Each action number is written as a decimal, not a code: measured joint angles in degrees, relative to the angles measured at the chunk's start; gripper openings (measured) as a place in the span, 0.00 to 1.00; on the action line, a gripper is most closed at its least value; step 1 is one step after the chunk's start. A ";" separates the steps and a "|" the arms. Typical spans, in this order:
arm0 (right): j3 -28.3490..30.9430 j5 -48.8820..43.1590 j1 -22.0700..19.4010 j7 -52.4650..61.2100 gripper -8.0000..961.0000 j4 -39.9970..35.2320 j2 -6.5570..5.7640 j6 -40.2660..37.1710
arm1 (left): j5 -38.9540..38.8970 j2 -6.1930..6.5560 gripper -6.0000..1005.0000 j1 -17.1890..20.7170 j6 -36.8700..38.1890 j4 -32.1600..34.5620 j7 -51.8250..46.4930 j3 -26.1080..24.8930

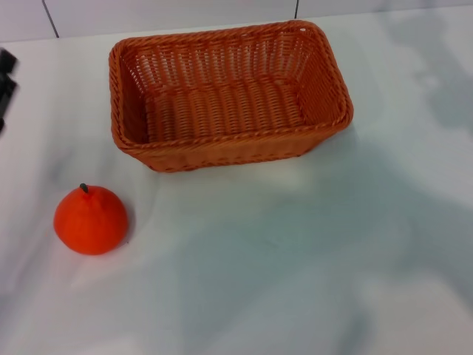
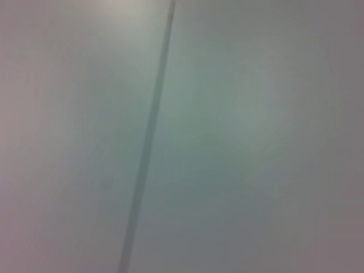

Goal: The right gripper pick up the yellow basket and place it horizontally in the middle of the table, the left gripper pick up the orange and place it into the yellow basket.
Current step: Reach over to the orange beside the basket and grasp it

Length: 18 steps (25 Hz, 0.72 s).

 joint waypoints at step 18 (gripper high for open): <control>9.66 0.71 3.78 -3.43 0.67 8.88 -0.12 -7.56 | 29.84 0.03 0.80 8.49 1.36 13.20 -7.84 -1.36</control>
